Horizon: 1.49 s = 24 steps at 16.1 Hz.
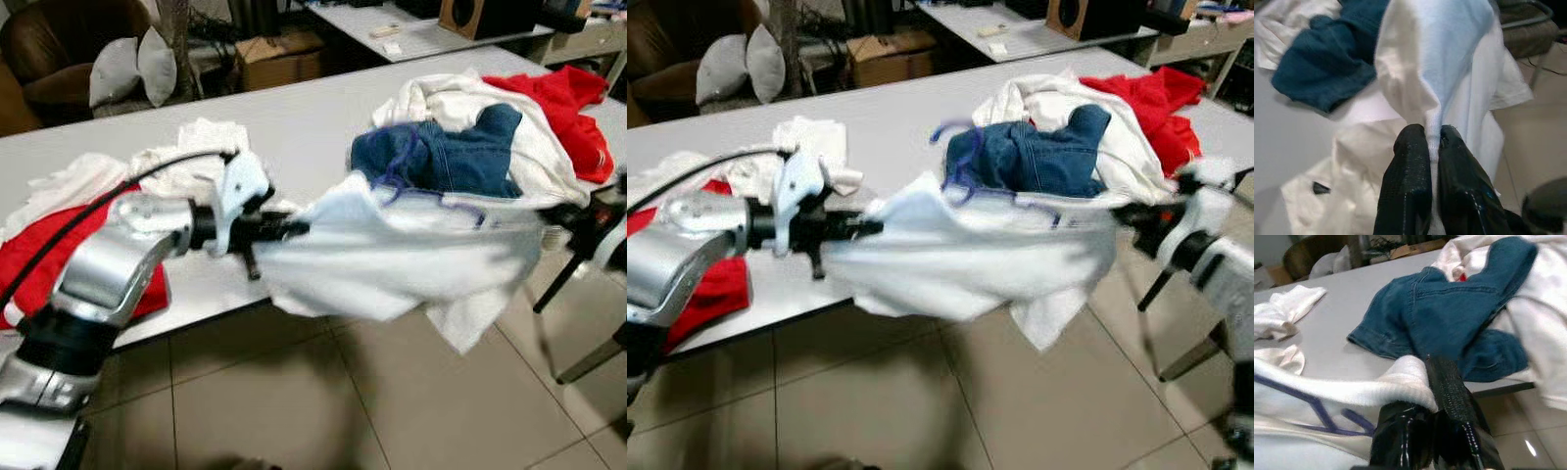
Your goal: Hang hanger
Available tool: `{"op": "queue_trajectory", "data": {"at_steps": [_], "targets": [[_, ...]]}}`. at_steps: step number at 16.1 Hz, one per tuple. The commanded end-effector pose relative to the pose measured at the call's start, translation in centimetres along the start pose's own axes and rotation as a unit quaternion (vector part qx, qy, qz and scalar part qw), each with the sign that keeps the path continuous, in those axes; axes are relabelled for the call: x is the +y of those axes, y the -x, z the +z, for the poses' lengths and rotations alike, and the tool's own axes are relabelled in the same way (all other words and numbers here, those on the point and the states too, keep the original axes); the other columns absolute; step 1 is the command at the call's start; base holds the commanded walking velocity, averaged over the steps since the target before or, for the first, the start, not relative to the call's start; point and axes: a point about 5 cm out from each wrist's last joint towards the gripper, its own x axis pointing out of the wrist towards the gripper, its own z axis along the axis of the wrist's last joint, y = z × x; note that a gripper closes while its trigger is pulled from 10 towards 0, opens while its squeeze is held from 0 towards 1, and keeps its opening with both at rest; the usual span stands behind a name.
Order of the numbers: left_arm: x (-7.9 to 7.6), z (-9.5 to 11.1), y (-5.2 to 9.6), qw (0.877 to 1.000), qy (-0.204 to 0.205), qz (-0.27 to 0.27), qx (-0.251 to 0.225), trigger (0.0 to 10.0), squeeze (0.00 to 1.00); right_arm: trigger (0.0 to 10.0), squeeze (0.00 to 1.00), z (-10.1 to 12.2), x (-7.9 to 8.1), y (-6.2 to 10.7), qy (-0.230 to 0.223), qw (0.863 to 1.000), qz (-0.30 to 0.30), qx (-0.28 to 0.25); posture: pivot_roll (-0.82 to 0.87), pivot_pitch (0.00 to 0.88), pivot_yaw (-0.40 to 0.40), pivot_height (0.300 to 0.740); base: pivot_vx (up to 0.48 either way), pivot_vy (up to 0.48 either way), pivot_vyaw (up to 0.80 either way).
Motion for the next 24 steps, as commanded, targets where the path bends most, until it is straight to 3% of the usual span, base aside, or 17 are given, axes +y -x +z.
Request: {"op": "queue_trajectory", "data": {"at_steps": [1, 6, 9, 12, 14, 16, 17, 18, 20, 21, 24], "targets": [[-0.9, -1.1, -0.4, 0.999, 0.000, -0.024, 0.027, 0.0, 0.00, 0.0, 0.00, 0.1, 2.2, -0.9, 0.009, 0.999, 0.048, -0.014, -0.07, 0.000, 0.040, 0.740, 0.000, 0.000, 0.00], [-1.6, -2.5, 0.9, 0.998, 0.007, -0.011, 0.055, 0.0, 0.00, 0.0, 0.00, -1.2, 3.2, -2.1, 0.006, 0.998, 0.065, 0.004, -0.04, 0.000, -0.018, 0.740, 0.000, 0.000, 0.00], [-2.0, -3.3, 0.4, 0.996, 0.007, -0.012, 0.087, 0.0, 0.00, 0.0, 0.00, -0.1, 3.6, -2.3, 0.023, 0.997, 0.079, -0.003, -0.03, 0.000, -0.021, 0.740, 0.000, 0.000, 0.00], [-2.0, -4.7, 0.6, 0.990, -0.002, -0.013, 0.141, 0.0, 0.00, 0.0, 0.00, 1.9, 2.7, -1.9, 0.020, 0.998, 0.049, -0.044, -0.04, 0.000, -0.004, 0.740, 0.000, 0.000, 0.00], [-1.5, -5.5, 1.0, 0.984, -0.010, -0.004, 0.176, 0.0, 0.00, 0.0, 0.00, 3.1, 1.7, -0.6, 0.039, 0.997, 0.036, -0.052, -0.05, 0.000, 0.011, 0.740, 0.000, 0.000, 0.00], [-1.0, -5.5, 1.3, 0.983, -0.014, 0.009, 0.181, 0.0, 0.00, 0.0, 0.00, 2.6, 1.1, 0.0, 0.063, 0.997, 0.026, -0.026, -0.06, 0.000, 0.014, 0.740, 0.000, 0.000, 0.00], [0.1, -3.8, 1.6, 0.992, -0.012, 0.027, 0.119, 0.0, 0.00, 0.0, 0.00, -0.4, 0.3, 0.6, 0.135, 0.988, 0.007, 0.071, -0.06, 0.000, 0.018, 0.740, 0.000, 0.000, 0.00], [0.4, -2.7, 1.5, 0.994, -0.020, 0.025, 0.102, 0.0, 0.00, 0.0, 0.00, -1.4, 0.7, 0.4, 0.139, 0.986, 0.014, 0.087, -0.05, 0.000, 0.018, 0.740, 0.000, 0.000, 0.00], [0.5, -1.6, 1.0, 0.992, -0.050, 0.001, 0.114, 0.0, 0.00, 0.0, 0.00, -1.6, 2.5, -0.9, 0.121, 0.989, 0.037, 0.071, -0.05, 0.000, 0.022, 0.740, 0.000, 0.000, 0.00], [0.2, -1.0, -0.1, 0.990, -0.061, -0.033, 0.124, 0.0, 0.00, 0.0, 0.00, -1.5, 4.0, -2.3, 0.133, 0.987, 0.059, 0.067, -0.04, 0.000, 0.025, 0.740, 0.000, 0.000, 0.00], [-1.1, -1.7, -2.0, 0.976, -0.094, -0.099, 0.171, 0.0, 0.00, 0.0, 0.00, -1.9, 6.9, -4.3, 0.155, 0.980, 0.104, 0.062, -0.04, 0.000, 0.035, 0.740, 0.000, 0.000, 0.00]]}}
